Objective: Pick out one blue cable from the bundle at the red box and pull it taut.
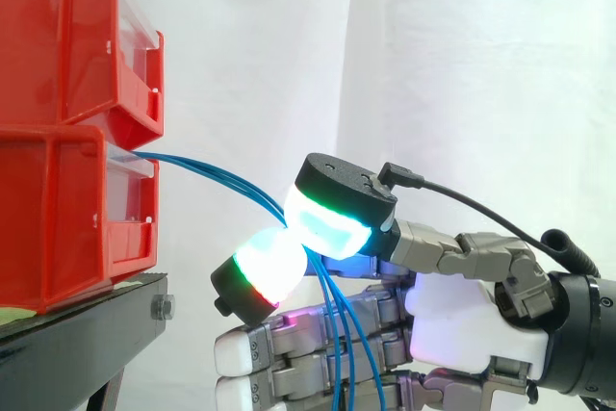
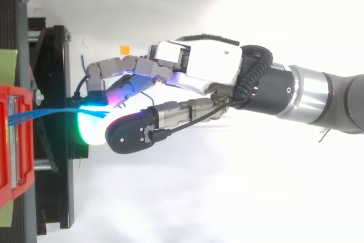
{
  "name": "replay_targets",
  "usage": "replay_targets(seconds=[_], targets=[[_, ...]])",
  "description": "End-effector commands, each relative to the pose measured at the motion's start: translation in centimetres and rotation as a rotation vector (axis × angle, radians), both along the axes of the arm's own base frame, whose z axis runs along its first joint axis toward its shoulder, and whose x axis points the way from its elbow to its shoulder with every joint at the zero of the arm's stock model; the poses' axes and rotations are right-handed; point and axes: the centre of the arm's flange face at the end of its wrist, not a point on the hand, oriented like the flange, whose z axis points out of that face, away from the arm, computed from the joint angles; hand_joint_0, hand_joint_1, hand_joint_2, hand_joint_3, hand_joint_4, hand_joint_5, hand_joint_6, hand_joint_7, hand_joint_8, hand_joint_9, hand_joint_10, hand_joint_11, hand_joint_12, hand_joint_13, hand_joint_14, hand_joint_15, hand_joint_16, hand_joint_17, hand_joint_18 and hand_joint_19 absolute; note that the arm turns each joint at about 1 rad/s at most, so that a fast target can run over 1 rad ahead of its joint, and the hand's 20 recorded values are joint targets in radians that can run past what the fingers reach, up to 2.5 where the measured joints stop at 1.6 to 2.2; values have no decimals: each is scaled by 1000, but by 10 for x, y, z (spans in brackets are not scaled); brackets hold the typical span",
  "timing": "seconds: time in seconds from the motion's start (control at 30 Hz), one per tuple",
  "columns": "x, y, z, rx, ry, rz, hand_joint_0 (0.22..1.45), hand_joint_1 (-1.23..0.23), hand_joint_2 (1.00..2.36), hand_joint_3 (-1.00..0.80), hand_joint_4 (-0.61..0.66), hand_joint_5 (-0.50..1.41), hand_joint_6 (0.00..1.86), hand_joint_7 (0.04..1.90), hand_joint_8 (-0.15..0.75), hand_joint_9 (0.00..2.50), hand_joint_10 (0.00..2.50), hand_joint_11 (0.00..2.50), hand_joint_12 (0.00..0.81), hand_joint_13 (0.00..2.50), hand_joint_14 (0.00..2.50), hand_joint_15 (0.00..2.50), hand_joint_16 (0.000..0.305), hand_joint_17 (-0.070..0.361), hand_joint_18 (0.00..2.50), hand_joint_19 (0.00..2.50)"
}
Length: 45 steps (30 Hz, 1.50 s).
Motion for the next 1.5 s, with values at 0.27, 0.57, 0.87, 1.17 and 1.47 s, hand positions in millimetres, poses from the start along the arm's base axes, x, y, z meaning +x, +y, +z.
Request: replay_targets(seconds=[0.27,0.57,0.87,1.17,1.47], targets=[[-3,-4,9,-4,14,-3,631,-576,1018,-206,181,-91,556,1407,255,795,17,397,337,701,16,378,57,129,442,556],[-16,-9,39,-15,87,-8,617,-600,1016,-265,198,-99,579,1362,255,791,17,410,337,701,18,378,57,129,448,566],[-19,-9,45,-18,102,-8,624,-542,1010,-375,188,-98,596,1326,257,807,17,417,337,709,16,380,57,129,452,565],[-19,-9,45,-17,104,-8,587,-559,1004,-438,191,-101,603,1325,259,807,19,413,340,708,18,381,58,130,457,563],[-19,-10,45,-17,104,-6,593,-497,1004,-448,187,-101,615,1303,259,821,19,415,338,711,17,383,58,129,455,564]])
